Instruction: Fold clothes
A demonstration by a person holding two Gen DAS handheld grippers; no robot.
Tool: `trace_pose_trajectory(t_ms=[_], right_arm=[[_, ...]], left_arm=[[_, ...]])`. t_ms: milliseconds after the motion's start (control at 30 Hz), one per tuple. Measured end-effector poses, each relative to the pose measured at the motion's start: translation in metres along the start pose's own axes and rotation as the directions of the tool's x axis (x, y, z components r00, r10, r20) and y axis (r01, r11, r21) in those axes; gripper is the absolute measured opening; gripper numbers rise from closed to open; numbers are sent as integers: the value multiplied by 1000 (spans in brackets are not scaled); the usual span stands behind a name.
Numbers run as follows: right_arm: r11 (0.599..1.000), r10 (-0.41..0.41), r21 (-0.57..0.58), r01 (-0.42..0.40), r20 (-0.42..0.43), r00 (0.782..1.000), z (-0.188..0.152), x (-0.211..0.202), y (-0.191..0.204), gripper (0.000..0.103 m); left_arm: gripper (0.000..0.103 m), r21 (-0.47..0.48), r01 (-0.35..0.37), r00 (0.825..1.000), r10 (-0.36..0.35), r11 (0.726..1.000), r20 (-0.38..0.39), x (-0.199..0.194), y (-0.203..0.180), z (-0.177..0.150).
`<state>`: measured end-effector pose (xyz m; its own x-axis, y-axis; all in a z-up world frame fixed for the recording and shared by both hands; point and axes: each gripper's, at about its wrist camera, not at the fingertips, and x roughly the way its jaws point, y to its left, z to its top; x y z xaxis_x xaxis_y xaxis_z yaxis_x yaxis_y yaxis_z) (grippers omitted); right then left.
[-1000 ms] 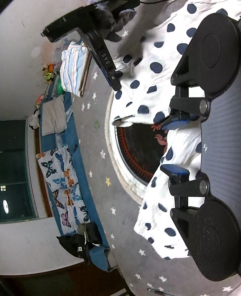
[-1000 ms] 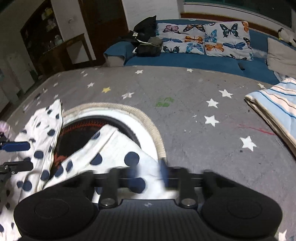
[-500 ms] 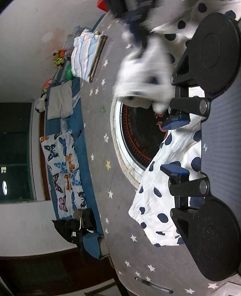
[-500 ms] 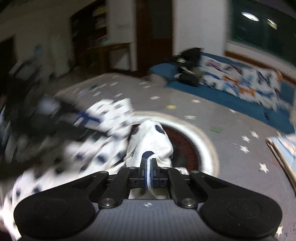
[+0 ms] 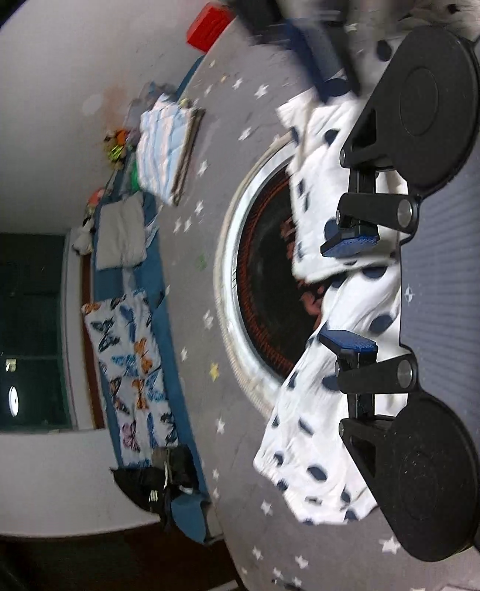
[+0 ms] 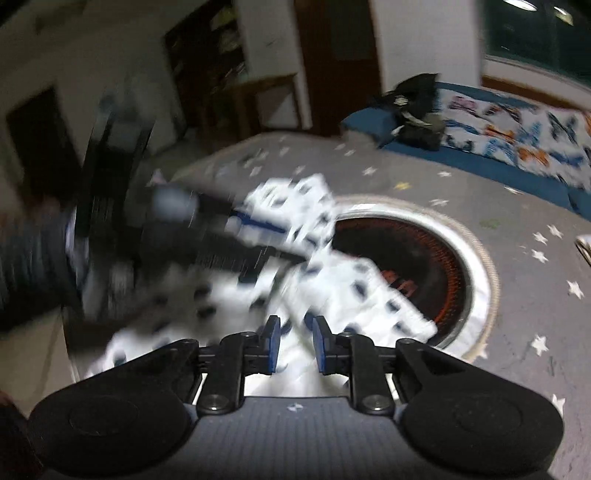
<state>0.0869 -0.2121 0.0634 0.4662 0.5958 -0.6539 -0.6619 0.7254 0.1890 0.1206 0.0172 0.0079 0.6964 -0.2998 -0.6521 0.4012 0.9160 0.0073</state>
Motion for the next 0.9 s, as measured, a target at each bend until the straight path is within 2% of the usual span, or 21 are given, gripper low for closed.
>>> trace_pose_trajectory(t_ms=[133, 233, 433, 533, 667, 733, 800, 900], right_arm=[[992, -91, 86, 91, -8, 996, 11, 8, -30, 23], [978, -146, 141, 156, -74, 986, 10, 29, -58, 28], [962, -135, 217, 164, -143, 981, 1, 56, -83, 29], [959, -160, 209, 190, -152, 975, 2, 61, -85, 37], [961, -191, 175, 215, -148, 970, -1, 66, -79, 37], [962, -194, 164, 217, -146, 970, 2, 73, -80, 33], [964, -204, 146, 224, -144, 968, 5, 76, -79, 16], [962, -240, 101, 252, -118, 964, 13, 74, -78, 10]], left_arm=[[47, 42, 3, 1000, -2, 999, -21, 5, -10, -8], [47, 32, 3, 1000, -3, 999, -14, -1, -8, -10], [51, -12, -24, 1000, 24, 1000, 10, -18, 8, -13], [52, -41, -64, 998, 65, 997, 11, -24, 21, -16], [52, -102, -122, 992, 123, 987, 2, -30, 44, -22], [52, -134, -158, 987, 159, 978, -2, -33, 56, -25], [52, -167, -196, 980, 197, 966, -10, -36, 68, -28], [52, -200, -237, 971, 238, 951, -22, -36, 83, -29]])
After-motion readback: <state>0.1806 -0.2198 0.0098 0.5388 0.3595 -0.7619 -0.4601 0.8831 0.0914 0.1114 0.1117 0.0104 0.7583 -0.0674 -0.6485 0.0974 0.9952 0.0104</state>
